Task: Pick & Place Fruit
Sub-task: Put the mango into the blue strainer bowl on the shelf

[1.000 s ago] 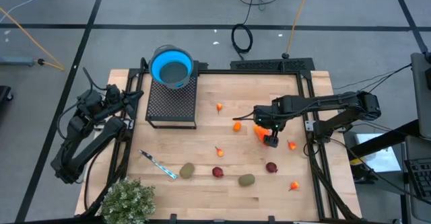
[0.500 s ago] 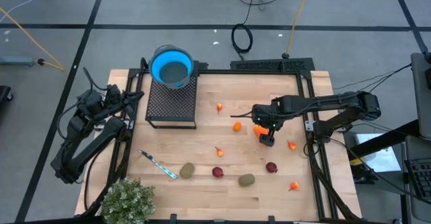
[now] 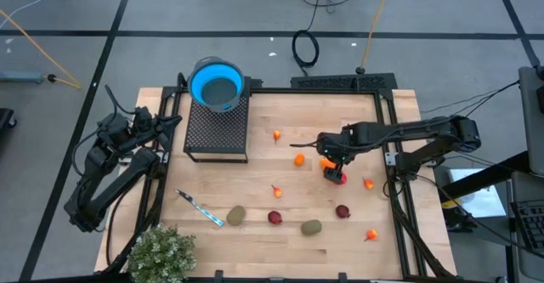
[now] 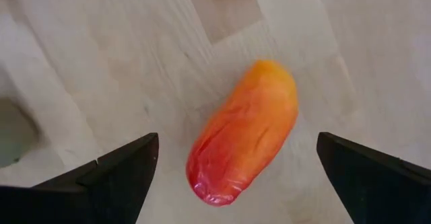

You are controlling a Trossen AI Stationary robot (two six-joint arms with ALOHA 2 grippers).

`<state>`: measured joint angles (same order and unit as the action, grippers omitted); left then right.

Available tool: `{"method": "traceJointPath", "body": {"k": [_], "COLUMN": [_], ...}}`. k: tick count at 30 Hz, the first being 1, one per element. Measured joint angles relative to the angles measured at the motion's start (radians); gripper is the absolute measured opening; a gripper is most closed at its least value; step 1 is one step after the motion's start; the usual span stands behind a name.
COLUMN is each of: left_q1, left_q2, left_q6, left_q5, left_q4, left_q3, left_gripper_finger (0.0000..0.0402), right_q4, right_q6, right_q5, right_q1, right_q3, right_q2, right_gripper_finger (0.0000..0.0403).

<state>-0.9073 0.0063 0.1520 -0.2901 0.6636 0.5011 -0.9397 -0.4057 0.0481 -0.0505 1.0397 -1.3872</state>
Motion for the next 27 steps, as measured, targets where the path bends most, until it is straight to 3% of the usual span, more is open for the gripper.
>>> {"method": "traceJointPath", "body": {"k": [15,27], "left_q1": [0.000,0.000], "left_q2": [0.000,0.000], "left_q6": [0.000,0.000], "left_q5": [0.000,0.000], "left_q4": [0.000,-0.001], "left_q3": [0.000,0.000], "left_gripper_finger": [0.0024,0.0024], "right_q4": [0.327,0.338], "right_q6": [-0.055,-0.058], "right_q5": [-0.051,-0.048], "right_q1": [0.000,0.000], "right_q3": [-0.272,-0.316], "right_q2": [-0.001,-0.001], "right_gripper_finger": [0.0396,0.0394]}}
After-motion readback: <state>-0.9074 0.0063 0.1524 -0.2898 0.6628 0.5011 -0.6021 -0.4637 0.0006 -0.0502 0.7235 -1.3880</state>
